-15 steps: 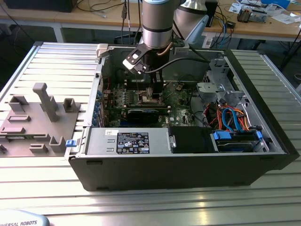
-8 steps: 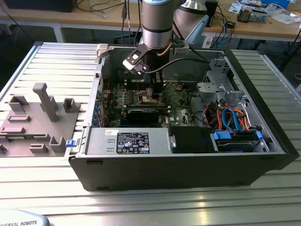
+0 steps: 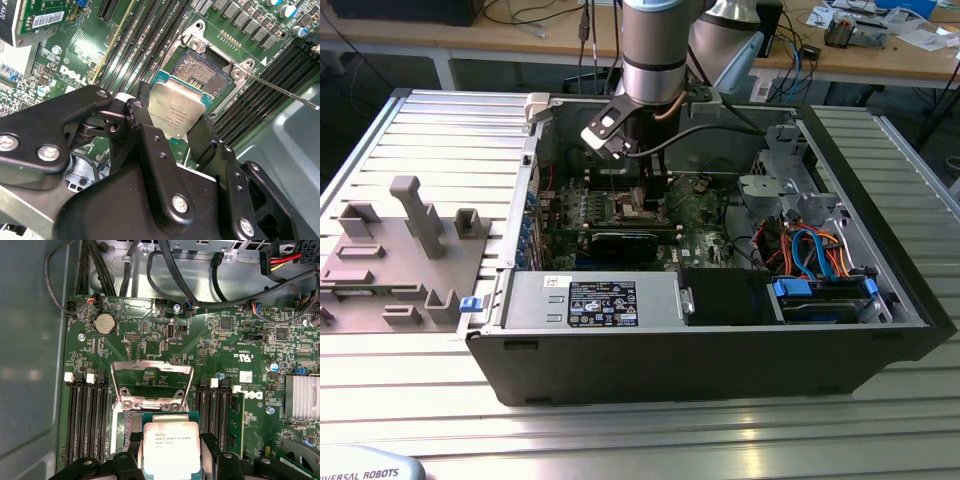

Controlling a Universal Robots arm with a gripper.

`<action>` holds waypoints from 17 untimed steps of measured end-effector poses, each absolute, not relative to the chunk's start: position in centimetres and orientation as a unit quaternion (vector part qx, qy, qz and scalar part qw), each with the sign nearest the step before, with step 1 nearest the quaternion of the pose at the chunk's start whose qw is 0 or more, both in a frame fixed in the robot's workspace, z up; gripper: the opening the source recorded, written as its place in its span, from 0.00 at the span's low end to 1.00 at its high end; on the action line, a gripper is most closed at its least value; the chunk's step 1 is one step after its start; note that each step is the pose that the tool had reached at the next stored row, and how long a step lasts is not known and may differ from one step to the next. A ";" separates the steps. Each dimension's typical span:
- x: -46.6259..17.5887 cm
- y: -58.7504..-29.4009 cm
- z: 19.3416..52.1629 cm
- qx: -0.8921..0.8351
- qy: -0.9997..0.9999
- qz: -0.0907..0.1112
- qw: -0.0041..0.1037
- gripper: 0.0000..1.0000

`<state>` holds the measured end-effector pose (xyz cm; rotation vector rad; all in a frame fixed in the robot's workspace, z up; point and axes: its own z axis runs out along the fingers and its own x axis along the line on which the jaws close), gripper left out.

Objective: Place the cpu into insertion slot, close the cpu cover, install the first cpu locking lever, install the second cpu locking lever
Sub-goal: 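Place the cpu into insertion slot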

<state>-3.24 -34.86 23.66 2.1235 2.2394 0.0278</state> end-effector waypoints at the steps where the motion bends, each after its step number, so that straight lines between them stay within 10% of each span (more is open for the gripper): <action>1: -3.2 -34.9 23.6 0.688 0.725 0.009 0.028 0.55; 17: -3.2 -34.9 23.0 0.688 0.725 0.009 0.028 0.55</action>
